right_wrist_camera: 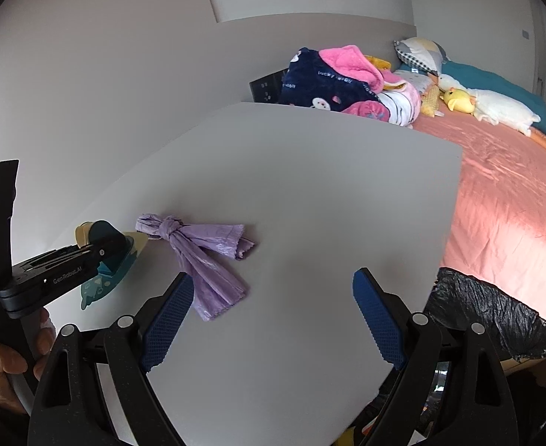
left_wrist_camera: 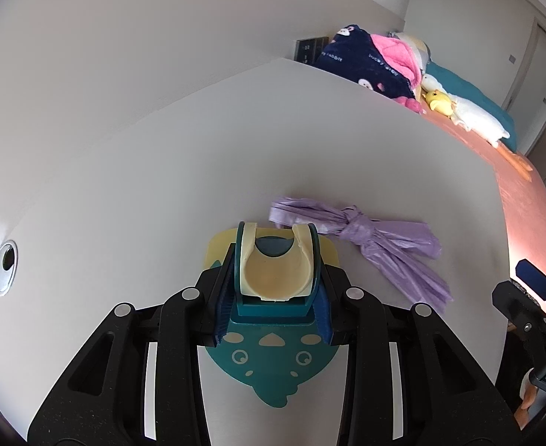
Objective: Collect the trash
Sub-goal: 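Grasp the teal toy with the left gripper while the right gripper grasps the purple bag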
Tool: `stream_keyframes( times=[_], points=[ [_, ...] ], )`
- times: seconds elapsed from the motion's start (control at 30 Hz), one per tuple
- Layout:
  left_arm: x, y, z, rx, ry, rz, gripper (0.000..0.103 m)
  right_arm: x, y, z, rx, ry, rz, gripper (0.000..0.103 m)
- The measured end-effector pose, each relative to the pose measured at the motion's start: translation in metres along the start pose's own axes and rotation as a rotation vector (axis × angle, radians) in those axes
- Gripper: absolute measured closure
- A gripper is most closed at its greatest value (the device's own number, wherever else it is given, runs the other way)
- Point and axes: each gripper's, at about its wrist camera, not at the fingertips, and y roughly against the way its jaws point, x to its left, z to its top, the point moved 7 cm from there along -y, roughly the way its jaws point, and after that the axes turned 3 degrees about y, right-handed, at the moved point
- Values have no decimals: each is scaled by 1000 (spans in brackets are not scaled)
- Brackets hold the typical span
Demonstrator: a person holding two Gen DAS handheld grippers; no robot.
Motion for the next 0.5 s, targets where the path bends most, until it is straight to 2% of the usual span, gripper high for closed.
stream_keyframes(
  times=[0.33, 0.5],
  points=[
    [58, 9, 9, -28, 99, 82, 68, 49, -30, 12, 37, 89, 24, 15],
    [79, 8, 10, -23, 144, 95, 68, 70, -50, 16, 62, 114, 34, 15]
  ],
)
